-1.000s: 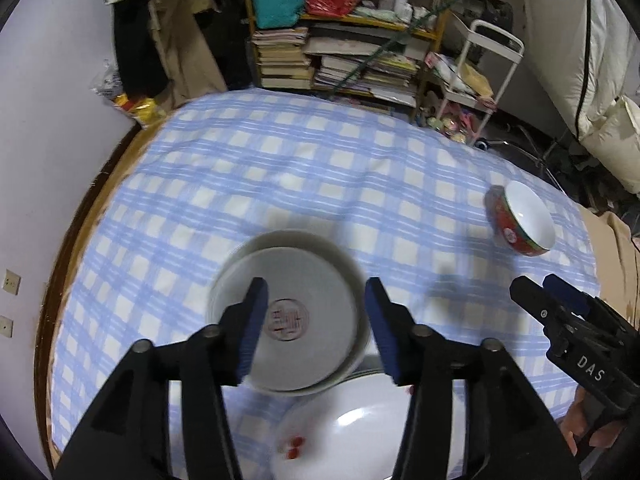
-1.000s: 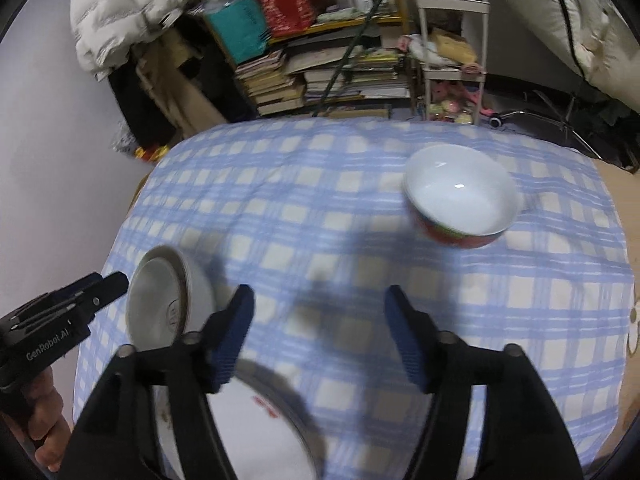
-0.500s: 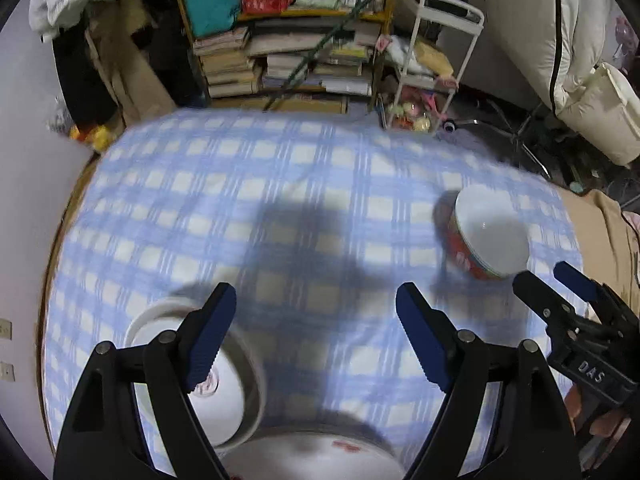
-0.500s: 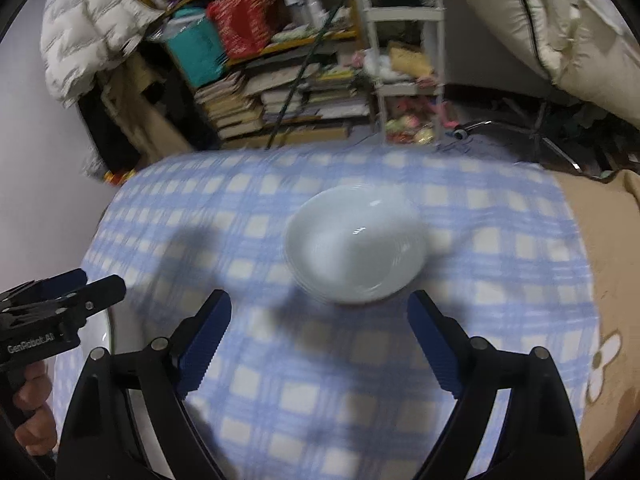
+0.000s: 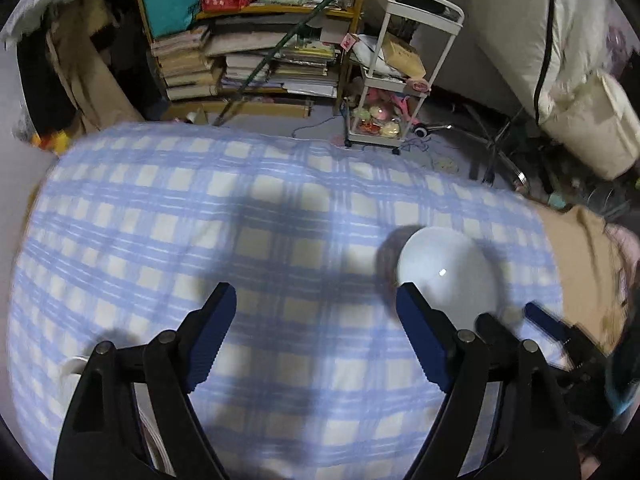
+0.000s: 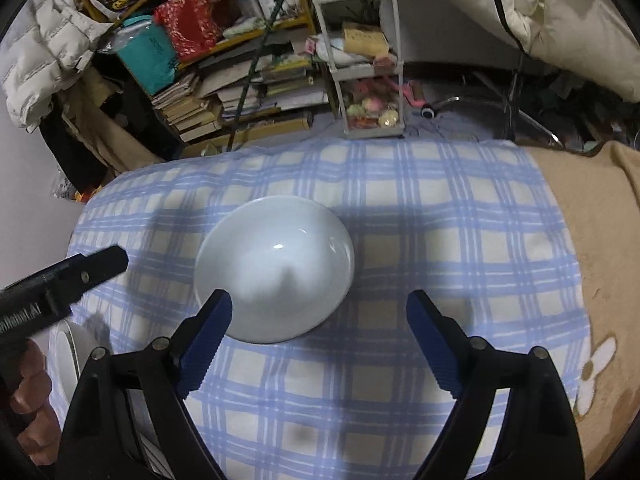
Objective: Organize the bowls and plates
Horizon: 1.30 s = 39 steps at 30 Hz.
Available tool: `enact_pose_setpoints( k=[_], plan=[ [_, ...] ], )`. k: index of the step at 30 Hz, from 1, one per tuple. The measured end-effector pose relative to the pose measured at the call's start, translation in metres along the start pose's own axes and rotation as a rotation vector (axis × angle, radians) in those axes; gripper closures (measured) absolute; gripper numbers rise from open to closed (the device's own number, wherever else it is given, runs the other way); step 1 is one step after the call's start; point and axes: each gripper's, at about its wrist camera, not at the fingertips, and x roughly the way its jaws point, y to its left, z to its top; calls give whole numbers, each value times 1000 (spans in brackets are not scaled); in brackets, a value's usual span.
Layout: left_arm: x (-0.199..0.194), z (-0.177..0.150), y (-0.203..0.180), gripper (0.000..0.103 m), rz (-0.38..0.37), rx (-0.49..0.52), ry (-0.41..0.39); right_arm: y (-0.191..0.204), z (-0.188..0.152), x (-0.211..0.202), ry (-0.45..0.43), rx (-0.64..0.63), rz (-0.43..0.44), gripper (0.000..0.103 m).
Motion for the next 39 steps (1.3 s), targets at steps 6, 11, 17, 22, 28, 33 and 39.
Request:
enact_pose_setpoints(
  k=[6, 11, 17, 22, 28, 33, 39],
  plan=[
    [17, -1, -12, 22, -16, 4, 18, -11, 7, 16, 46, 34, 5, 28],
    [34, -6, -21, 22, -18, -5, 49, -19, 9, 29, 107, 83, 61, 37],
    [53, -11, -29, 48, -9, -26, 86, -21, 5, 44, 154, 70, 41, 66],
    [65, -18, -31, 70, -36, -66, 88, -25, 4, 49, 175, 105, 104, 81],
    [84, -26, -28, 90, -96, -118, 127, -14, -3, 53, 180, 74, 107, 86],
    [73, -26, -37, 95, -72, -61, 135, -6, -8, 48, 181, 27, 58, 89],
    [52, -28, -35, 94, -1, -20, 128, 0, -10, 37, 181, 55, 108, 89]
  ],
)
